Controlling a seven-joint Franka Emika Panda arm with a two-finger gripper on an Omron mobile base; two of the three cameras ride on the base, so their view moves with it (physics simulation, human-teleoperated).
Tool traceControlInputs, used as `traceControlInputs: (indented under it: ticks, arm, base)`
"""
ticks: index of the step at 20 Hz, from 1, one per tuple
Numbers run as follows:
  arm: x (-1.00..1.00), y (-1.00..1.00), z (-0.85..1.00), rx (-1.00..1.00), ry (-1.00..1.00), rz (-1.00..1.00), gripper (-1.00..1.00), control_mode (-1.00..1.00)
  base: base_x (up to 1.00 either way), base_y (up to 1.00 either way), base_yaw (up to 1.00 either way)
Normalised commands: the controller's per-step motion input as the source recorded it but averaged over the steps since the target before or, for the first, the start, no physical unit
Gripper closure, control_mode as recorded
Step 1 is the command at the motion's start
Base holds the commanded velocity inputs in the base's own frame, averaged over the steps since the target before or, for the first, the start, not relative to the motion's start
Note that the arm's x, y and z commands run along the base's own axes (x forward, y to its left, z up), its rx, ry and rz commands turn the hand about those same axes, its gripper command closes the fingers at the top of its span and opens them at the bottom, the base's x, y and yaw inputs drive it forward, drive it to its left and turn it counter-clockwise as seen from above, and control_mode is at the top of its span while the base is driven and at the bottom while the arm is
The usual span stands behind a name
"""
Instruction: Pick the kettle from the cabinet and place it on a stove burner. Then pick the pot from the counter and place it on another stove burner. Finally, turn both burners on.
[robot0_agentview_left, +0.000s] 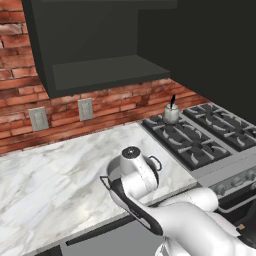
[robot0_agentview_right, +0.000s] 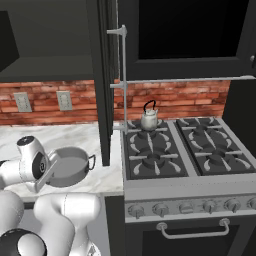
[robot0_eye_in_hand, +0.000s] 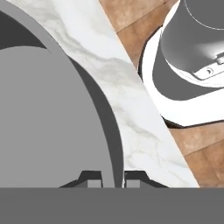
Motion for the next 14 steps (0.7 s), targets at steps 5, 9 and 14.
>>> traceControlInputs:
  ticks: [5,9,14]
  arm:
    - [-0.39,0.0,0.1,0.0,-0.04,-0.05,1.0,-1.0]
    - [-0.27,0.0,0.25,-0.04,-0.04,-0.04,1.0,-1.0]
    - [-0.17,0.0,0.42,-0.09,-0.01,-0.04,1.0,-1.0]
  base:
    - [0.0,0.0,0.0]
    - [0.0,0.0,0.0]
    - [0.0,0.0,0.0]
